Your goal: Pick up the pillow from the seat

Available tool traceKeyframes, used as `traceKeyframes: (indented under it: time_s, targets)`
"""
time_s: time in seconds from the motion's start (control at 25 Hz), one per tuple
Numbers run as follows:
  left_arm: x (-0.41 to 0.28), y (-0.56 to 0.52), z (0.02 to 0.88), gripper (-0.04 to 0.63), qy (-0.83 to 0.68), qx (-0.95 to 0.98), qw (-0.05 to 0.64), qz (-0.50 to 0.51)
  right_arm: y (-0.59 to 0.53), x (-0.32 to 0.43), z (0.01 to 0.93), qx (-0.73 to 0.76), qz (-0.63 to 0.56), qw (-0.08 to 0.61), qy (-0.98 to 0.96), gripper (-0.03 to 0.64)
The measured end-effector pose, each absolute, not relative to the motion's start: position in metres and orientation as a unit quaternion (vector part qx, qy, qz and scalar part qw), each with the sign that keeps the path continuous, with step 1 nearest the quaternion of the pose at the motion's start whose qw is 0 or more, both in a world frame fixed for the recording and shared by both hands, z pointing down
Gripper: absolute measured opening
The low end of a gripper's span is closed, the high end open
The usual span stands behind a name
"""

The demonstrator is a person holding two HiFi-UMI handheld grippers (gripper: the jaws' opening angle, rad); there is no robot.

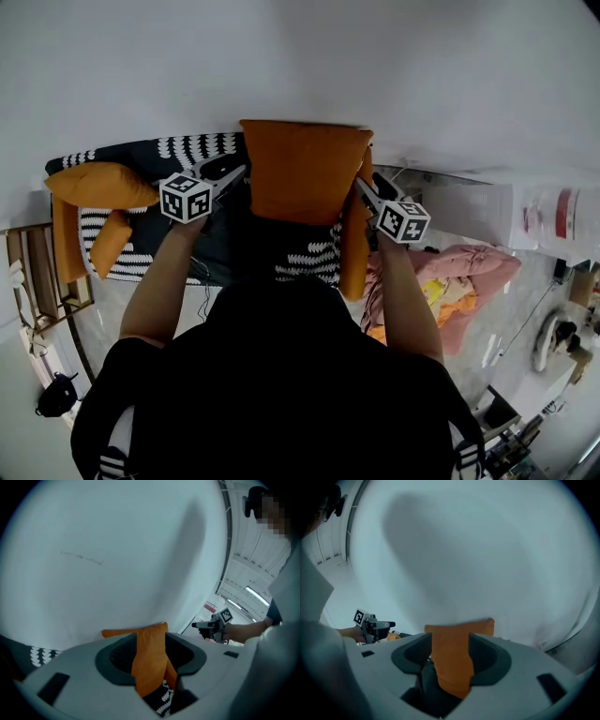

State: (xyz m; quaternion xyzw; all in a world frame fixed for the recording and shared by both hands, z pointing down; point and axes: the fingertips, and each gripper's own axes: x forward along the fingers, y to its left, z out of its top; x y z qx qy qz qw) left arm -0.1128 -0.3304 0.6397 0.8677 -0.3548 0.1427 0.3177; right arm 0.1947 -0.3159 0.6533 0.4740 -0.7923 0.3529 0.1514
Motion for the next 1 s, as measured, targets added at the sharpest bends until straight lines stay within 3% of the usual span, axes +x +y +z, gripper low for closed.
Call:
traceKeyframes:
  time_s: [1.0]
  targets:
    - [-0.119,-0.376,0.717,0.204,-0.4,0.824,0.383,0.122,-0.377,0.211,0.729,0.508,0.381,0.144,-0.759,0.25]
